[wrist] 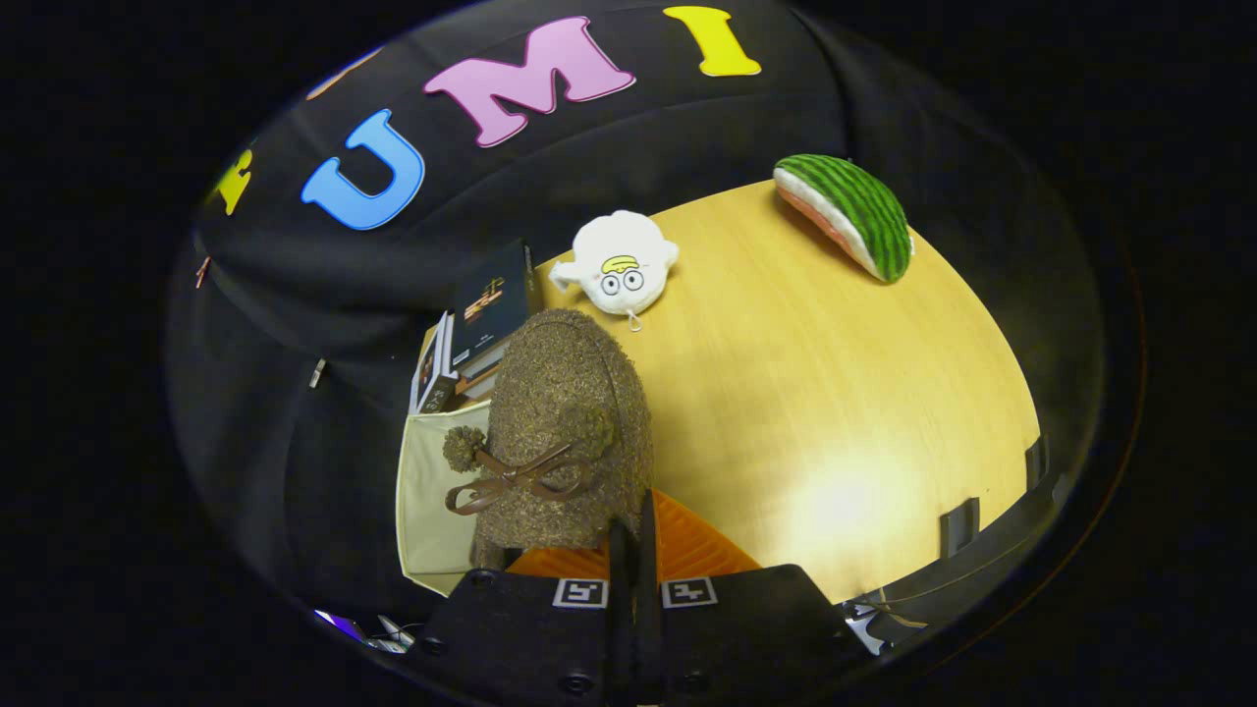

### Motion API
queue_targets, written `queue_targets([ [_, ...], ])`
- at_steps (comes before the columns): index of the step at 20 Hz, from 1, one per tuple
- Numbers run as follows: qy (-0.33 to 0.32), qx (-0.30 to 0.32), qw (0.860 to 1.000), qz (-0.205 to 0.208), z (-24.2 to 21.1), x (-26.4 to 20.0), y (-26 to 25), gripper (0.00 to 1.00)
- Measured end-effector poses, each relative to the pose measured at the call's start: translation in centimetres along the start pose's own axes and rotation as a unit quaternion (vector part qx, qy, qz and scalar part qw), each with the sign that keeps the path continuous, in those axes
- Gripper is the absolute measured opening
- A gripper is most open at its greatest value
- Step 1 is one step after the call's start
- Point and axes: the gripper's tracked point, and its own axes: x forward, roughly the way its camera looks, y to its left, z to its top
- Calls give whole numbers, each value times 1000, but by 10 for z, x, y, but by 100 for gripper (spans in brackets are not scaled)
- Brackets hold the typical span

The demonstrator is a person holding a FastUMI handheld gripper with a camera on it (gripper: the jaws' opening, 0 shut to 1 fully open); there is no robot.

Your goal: Open the storage box then place both shoes into the box .Put the left shoe in first, then the right shoe, with the right side of both shoes facing outward in a uniform manner.

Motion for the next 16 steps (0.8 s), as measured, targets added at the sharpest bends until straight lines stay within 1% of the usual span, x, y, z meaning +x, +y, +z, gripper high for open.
queue_targets([
  [5,20,13,999,39,-17,10,60,5],
  [9,47,23,997,61,-34,19,97,5],
  [12,60,30,996,63,-44,32,113,5],
  [16,74,36,995,54,-57,51,131,5],
])
